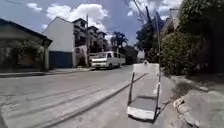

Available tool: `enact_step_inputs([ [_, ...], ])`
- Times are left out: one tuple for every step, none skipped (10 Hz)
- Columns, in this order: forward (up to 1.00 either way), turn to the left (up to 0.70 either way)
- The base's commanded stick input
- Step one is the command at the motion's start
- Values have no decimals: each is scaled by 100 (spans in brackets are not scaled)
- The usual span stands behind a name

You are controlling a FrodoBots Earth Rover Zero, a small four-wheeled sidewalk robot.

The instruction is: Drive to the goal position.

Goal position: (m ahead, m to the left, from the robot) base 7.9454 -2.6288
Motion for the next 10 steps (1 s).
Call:
enact_step_inputs([
  [0,70],
  [0,70],
  [0,70],
  [0,70],
  [0,70],
  [0,70],
  [0,70],
  [0,70],
  [0,70],
  [0,70],
])
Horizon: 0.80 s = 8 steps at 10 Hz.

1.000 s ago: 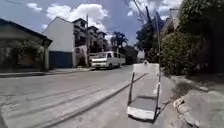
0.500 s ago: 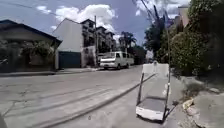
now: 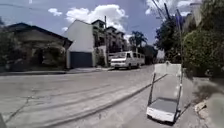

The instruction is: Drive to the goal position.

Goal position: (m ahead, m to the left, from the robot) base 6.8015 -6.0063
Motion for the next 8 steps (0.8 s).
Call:
enact_step_inputs([
  [0,70],
  [0,70],
  [0,70],
  [0,64],
  [0,37],
  [0,0],
  [6,0],
  [43,0],
])
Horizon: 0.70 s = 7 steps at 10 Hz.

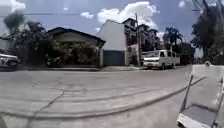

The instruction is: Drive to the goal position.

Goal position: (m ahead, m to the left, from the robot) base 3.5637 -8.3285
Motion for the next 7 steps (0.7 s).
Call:
enact_step_inputs([
  [70,0],
  [70,0],
  [70,0],
  [70,0],
  [70,0],
  [70,0],
  [70,0],
])
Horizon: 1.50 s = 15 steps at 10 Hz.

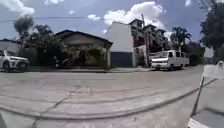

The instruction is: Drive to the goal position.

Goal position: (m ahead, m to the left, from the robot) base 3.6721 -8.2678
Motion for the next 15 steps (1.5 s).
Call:
enact_step_inputs([
  [70,0],
  [70,0],
  [70,-7],
  [70,-15],
  [70,-16],
  [70,-16],
  [70,-35],
  [70,-35],
  [68,-37],
  [54,-47],
  [50,-50],
  [50,-50],
  [51,-51],
  [50,-50],
  [50,-50],
])
